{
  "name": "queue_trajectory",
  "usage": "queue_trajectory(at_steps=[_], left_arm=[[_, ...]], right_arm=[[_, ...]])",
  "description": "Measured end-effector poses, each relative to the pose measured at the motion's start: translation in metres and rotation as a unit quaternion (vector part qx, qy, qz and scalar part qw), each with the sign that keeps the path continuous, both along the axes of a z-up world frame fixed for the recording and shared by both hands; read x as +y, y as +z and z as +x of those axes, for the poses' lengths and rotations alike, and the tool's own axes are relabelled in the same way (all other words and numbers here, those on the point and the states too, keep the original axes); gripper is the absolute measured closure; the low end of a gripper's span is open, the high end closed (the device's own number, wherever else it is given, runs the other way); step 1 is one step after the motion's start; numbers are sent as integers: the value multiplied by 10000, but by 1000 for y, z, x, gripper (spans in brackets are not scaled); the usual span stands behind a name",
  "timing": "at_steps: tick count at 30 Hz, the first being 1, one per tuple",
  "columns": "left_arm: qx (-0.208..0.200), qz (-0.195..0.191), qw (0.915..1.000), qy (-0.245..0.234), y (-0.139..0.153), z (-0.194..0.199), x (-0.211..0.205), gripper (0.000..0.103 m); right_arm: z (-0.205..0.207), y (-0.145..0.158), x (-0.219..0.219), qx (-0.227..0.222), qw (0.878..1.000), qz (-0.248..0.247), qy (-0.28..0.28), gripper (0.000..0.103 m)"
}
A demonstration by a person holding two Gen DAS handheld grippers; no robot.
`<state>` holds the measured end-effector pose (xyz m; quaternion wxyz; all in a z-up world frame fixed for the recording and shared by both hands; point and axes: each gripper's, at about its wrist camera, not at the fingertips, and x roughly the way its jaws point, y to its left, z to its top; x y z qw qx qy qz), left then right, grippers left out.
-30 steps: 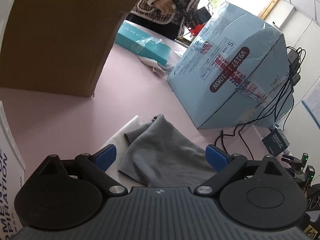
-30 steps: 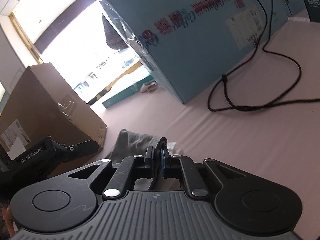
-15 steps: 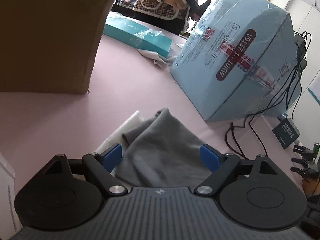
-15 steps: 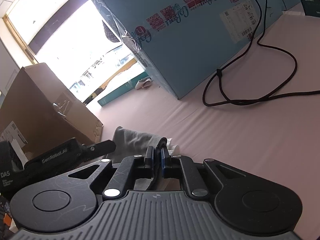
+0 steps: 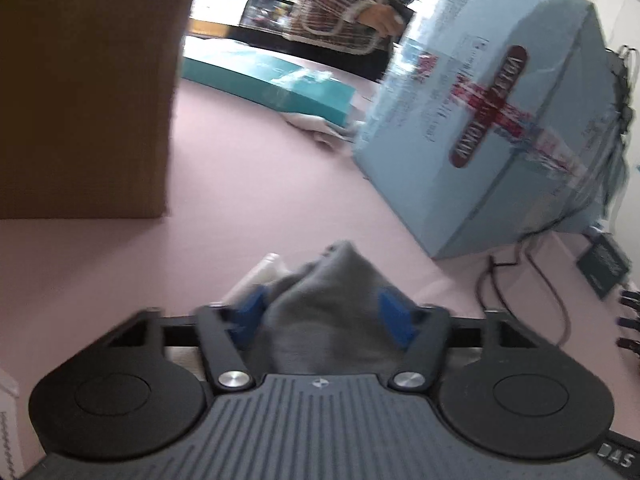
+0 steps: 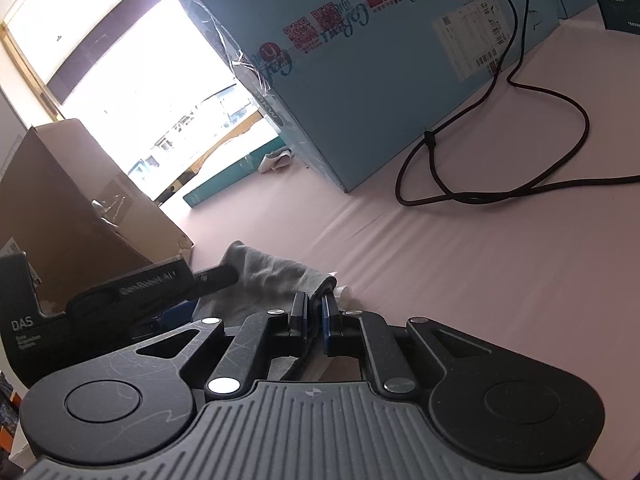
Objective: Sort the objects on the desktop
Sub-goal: 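Pinch the grey cloth with the left gripper and lift it, then carry the grey cloth with the left gripper into the white foam tray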
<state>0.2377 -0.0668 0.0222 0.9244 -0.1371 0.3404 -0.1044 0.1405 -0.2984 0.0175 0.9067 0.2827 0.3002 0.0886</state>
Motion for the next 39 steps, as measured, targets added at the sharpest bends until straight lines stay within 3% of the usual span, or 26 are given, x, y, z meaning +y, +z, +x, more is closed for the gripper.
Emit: queue_trajectory(at_steps=[2,5,9,18,25,28,31,39], left_arm=[[-89,292,9995,71,0,-2,-5,74],[-141,357,9993,-51,-1,-4,-8,90],[-350,495,9982,-22,2,-11,-11,91],[-1342,786,9876,214,22,-47,-18,91],[-1647,770,9831,218,41,-72,-14,91],[-1576,544,9857,236,51,-81,-7,92],[-1547,361,9873,103,60,-97,0,94],[-1892,324,9805,420,81,-152,27,94]], right_arm=[[0,-1,0,-3,10000,-4,-13,96],[-2,0,2,-73,9999,-87,-73,96],[-5,5,8,-279,9990,-345,-27,96],[-14,20,3,-774,9968,-183,-41,97],[-30,38,2,-1287,9916,-60,-145,98],[-41,48,4,-1661,9858,-158,-163,98],[-57,58,16,-2365,9689,-678,-244,98],[-87,72,36,-3123,9475,-604,318,98]])
